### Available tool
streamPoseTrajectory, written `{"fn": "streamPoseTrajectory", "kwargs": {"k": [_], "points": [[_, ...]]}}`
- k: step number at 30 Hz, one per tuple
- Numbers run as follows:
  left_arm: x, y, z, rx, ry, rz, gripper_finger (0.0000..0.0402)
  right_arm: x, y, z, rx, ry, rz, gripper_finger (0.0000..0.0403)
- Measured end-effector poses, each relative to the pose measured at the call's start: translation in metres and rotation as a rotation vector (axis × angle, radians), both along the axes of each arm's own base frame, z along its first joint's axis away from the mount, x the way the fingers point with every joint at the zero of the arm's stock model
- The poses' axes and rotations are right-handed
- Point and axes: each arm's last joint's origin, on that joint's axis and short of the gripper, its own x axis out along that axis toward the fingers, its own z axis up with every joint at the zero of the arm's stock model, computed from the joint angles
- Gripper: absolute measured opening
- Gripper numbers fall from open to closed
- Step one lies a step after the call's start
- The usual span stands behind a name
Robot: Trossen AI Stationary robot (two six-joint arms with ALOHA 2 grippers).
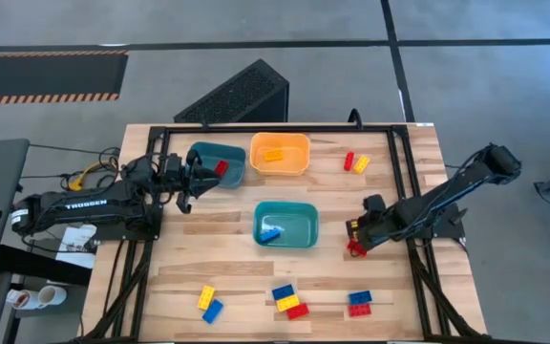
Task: Sort & place blocks by color
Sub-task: Put the red game piece into the blue bin
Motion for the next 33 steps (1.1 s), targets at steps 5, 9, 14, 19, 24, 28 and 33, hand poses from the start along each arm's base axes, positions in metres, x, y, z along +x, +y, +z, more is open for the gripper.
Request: {"fn": "streamPoseTrajectory", "kwargs": {"k": [5,9,14,19,24,28,33], "points": [[0.000,0.000,-0.001,-0.003,0.006,0.006,0.0091,0.004,0.012,0.011,0.115,0.024,0.145,0.0111],[0.000,0.001,-0.001,-0.008,0.009,0.031,0.0091,0.011,0.024,0.027,0.130,-0.038,0.240,0.0110],[0.000,0.001,-0.001,-0.014,0.009,0.029,0.0091,0.014,0.038,0.039,0.148,-0.097,0.262,0.0097],[0.000,0.001,-0.001,-0.036,0.010,0.023,0.0091,0.019,0.051,0.032,0.143,-0.094,0.328,0.0088],[0.000,0.001,-0.001,-0.042,0.010,0.020,0.0091,0.020,0.053,0.020,0.129,0.018,0.348,0.0088],[0.000,0.001,-0.001,-0.033,0.011,0.022,0.0091,0.024,0.053,0.014,0.157,0.056,0.333,0.0088],[0.000,0.001,-0.001,-0.025,0.011,0.024,0.0091,0.031,0.052,0.013,0.170,0.040,0.387,0.0131]]}}
